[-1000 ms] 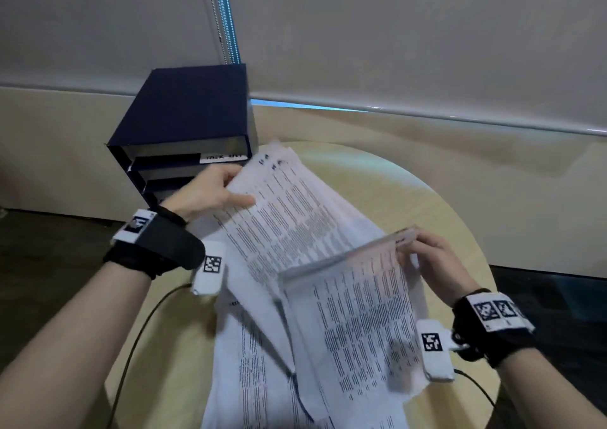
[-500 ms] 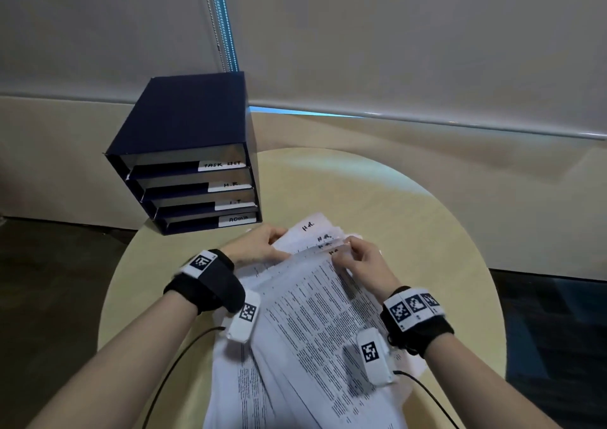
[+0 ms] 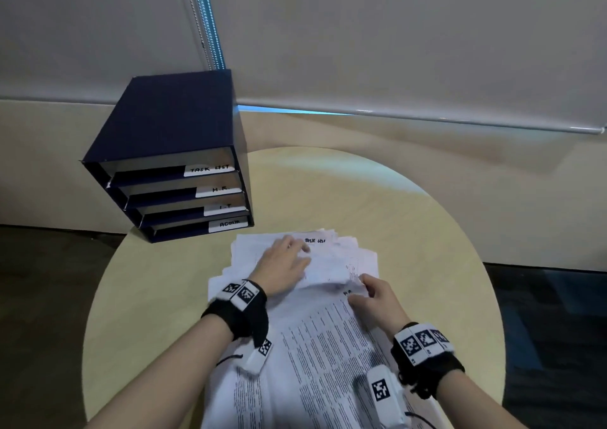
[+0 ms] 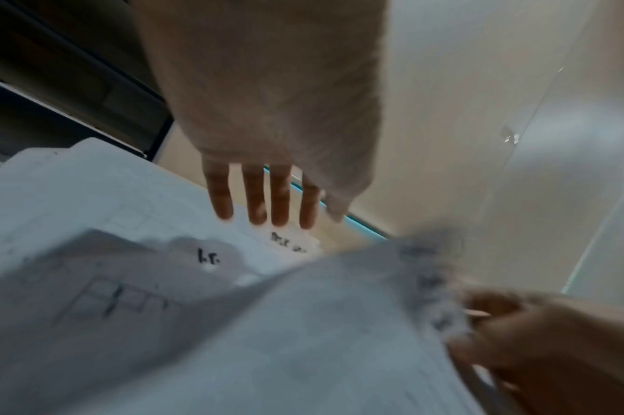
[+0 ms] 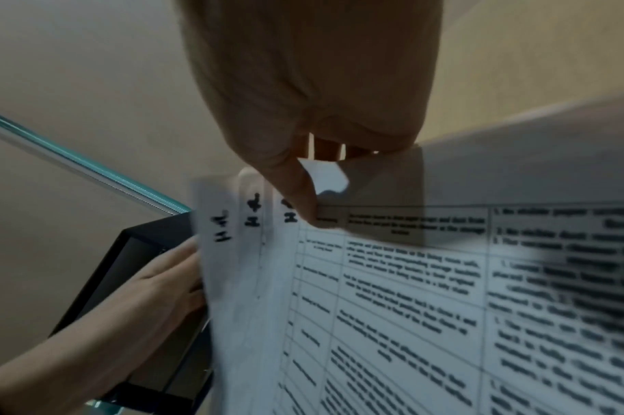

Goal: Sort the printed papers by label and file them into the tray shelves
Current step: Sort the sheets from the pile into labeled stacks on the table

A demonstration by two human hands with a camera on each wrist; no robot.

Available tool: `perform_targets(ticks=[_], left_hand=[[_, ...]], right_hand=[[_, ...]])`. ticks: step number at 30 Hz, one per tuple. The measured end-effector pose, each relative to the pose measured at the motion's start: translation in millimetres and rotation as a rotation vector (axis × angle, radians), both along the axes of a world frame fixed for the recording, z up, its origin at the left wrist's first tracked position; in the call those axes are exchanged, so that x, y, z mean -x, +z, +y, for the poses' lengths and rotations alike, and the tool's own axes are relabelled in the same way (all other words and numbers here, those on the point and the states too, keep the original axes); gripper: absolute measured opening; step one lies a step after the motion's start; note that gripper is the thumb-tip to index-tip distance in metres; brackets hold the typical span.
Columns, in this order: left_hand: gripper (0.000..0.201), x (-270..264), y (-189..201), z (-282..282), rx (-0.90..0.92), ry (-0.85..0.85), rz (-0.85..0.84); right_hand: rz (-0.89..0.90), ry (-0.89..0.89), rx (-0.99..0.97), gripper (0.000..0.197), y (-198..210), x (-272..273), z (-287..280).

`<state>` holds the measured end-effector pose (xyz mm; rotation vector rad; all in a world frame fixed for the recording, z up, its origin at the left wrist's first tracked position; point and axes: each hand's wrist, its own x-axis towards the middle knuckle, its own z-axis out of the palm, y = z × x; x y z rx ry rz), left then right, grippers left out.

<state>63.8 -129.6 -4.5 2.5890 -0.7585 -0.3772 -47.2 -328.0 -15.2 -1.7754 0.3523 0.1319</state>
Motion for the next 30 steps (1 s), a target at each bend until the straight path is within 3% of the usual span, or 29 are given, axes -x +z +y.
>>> perform_targets(ticks=[2,5,12,15,26,30], left_hand=[[0.039,-20.8,-5.3,1.0,-0.127,0.031,-0.128],[0.054,-35.6,-11.8,5.0,-0.287,0.012,-0.174],[0.026,-23.2,-20.3,17.4,-0.015,-0.074,-0.419],[0.031,-2.6,-25.7,26.1,0.01,-0.126,-0.413],[0.018,10.4,-26.1,27.2,0.027,-0.038,-0.453],[0.012,14.5,-26.0,27.9,0.058,0.015,-0.458]], right_hand=[[0.0,-0.003,0.094,0.029,-6.7,-1.9,-8.5],[-0.021,0.02,0.195,0.029,-12.3,-9.1,-16.1],[-0.119,0.1,0.457,0.032,-8.3,-43.6,-8.7],[-0.121,0.112,0.431,0.028,-9.1,-56.7,-3.5],[-0.059,0.106,0.354,0.015,-11.8,-58.8,4.3],[-0.067,0.128,0.318,0.022,-14.0,-54.8,2.4]])
